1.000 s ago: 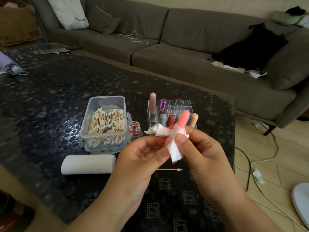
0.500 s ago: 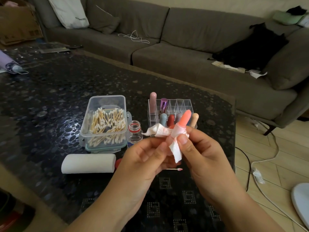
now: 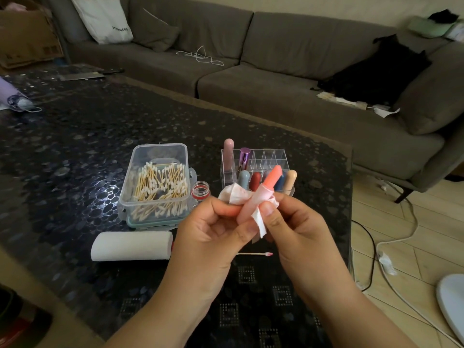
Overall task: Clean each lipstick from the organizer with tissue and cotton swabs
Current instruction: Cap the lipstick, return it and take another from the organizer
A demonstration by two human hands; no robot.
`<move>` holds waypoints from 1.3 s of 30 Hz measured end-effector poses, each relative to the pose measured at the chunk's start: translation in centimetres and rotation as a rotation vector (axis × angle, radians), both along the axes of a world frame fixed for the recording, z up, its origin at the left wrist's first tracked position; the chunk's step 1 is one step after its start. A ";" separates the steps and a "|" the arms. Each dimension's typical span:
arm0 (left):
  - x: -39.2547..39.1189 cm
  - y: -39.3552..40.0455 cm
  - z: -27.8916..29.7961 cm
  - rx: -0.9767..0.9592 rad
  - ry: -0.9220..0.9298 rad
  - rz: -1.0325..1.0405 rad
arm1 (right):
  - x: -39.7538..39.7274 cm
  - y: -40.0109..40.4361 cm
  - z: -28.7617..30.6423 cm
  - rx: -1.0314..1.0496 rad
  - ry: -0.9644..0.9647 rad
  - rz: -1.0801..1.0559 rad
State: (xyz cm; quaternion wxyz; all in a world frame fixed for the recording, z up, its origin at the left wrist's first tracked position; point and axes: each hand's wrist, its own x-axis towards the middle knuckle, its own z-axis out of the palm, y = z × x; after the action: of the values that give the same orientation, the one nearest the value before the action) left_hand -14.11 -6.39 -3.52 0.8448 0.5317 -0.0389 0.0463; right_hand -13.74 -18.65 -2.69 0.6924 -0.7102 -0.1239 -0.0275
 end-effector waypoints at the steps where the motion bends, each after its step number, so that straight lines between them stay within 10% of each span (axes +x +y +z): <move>1: 0.0 -0.1 0.0 0.008 -0.009 0.005 | 0.0 0.0 0.0 0.001 0.002 -0.015; 17: 0.2 0.0 -0.4 0.102 0.045 -0.137 | 0.5 -0.7 -0.6 -0.056 0.055 -0.182; 31: 1.1 1.7 -0.5 0.497 0.069 0.019 | 3.0 -4.5 -2.2 -0.961 -0.023 -0.392; 39: 1.7 1.8 -1.8 0.770 0.050 0.098 | 3.4 -4.3 -3.5 -1.074 -0.029 -0.323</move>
State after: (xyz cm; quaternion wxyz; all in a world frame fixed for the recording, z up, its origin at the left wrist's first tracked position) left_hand -12.38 -4.55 -5.28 0.5810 0.8120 -0.0076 0.0557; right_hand -10.33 -22.92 -6.19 0.2187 -0.9726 -0.0198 -0.0760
